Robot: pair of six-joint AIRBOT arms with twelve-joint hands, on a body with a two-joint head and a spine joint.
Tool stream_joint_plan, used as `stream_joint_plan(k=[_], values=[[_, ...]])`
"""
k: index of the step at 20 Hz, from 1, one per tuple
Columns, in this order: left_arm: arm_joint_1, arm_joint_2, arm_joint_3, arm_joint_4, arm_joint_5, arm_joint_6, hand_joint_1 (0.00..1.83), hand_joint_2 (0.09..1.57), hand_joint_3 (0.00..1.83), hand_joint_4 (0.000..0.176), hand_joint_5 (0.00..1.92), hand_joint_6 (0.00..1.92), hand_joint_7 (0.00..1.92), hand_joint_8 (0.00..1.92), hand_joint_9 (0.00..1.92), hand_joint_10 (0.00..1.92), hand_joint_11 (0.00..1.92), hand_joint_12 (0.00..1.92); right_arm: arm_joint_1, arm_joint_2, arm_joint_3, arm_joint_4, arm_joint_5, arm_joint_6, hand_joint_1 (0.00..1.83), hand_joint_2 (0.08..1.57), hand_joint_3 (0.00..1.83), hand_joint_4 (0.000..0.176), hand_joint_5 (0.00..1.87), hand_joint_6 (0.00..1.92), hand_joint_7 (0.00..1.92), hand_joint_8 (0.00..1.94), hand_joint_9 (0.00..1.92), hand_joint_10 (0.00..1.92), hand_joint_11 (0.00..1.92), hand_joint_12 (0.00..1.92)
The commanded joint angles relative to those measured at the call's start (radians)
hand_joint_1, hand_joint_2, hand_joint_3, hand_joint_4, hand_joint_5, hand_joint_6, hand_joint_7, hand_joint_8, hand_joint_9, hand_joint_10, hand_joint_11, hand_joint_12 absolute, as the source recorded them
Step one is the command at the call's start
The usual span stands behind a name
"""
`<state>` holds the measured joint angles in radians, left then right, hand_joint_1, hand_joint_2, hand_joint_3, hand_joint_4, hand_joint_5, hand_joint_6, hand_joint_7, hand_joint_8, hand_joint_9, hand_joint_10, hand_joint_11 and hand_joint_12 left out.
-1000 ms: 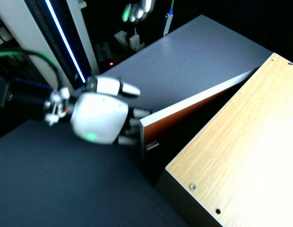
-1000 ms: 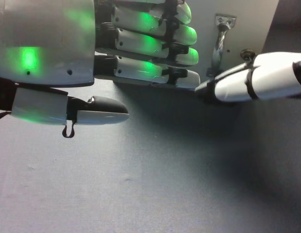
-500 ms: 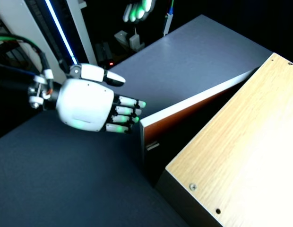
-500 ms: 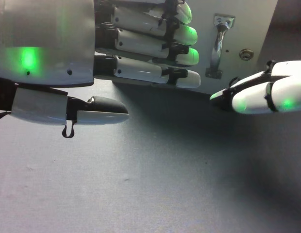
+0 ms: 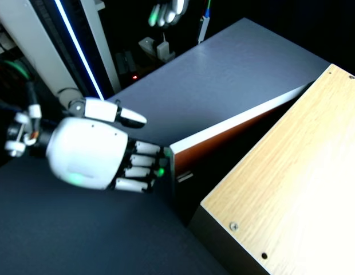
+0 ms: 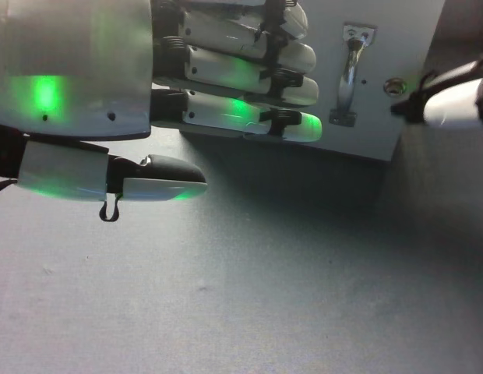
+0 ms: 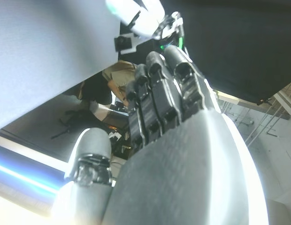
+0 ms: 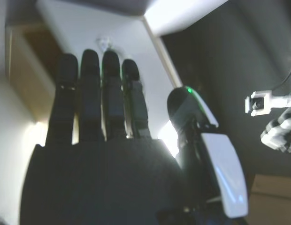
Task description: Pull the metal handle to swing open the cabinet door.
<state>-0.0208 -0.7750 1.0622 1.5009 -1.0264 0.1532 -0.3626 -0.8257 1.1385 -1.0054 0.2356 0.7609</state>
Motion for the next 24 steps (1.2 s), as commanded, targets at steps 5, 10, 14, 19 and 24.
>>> stream_joint_plan(k=[5, 10, 14, 19, 24], values=[[-0.01, 0.007, 0.0, -0.097, -0.025, 0.009, 0.0, 1.57, 0.11, 0.0, 0.37, 0.0, 0.4, 0.0, 0.36, 0.0, 0.0, 0.79, 0.026, 0.009, 0.045, 0.026, 0.085, -0.063, 0.0, 1.57, 0.12, 0.0, 0.42, 0.0, 0.43, 0.0, 0.39, 0.0, 0.0, 0.98], [-0.01, 0.007, 0.0, -0.097, -0.025, 0.009, 0.0, 1.57, 0.12, 0.0, 0.36, 0.0, 0.39, 0.0, 0.36, 0.0, 0.0, 0.78, 0.028, 0.007, 0.069, 0.026, 0.086, -0.106, 0.0, 1.57, 0.12, 0.0, 0.41, 0.0, 0.42, 0.0, 0.38, 0.0, 0.0, 0.99], [-0.01, 0.007, 0.0, -0.097, -0.025, 0.009, 0.0, 1.57, 0.12, 0.0, 0.36, 0.0, 0.39, 0.0, 0.36, 0.0, 0.0, 0.76, 0.028, 0.003, 0.079, 0.025, 0.086, -0.154, 0.0, 1.57, 0.12, 0.0, 0.41, 0.0, 0.42, 0.0, 0.38, 0.0, 0.0, 0.99], [-0.01, 0.007, 0.0, -0.097, -0.025, 0.009, 0.0, 1.57, 0.12, 0.0, 0.36, 0.0, 0.39, 0.0, 0.36, 0.0, 0.0, 0.76, 0.042, -0.019, 0.128, 0.025, 0.084, -0.242, 0.0, 1.57, 0.12, 0.0, 0.42, 0.0, 0.43, 0.0, 0.39, 0.0, 0.0, 0.99], [-0.01, 0.007, 0.0, -0.097, -0.025, 0.009, 0.0, 1.57, 0.12, 0.0, 0.36, 0.0, 0.39, 0.0, 0.36, 0.0, 0.0, 0.77, 0.052, -0.048, 0.181, 0.025, 0.06, -0.267, 0.0, 1.57, 0.12, 0.0, 0.42, 0.0, 0.43, 0.0, 0.39, 0.0, 0.0, 0.99]])
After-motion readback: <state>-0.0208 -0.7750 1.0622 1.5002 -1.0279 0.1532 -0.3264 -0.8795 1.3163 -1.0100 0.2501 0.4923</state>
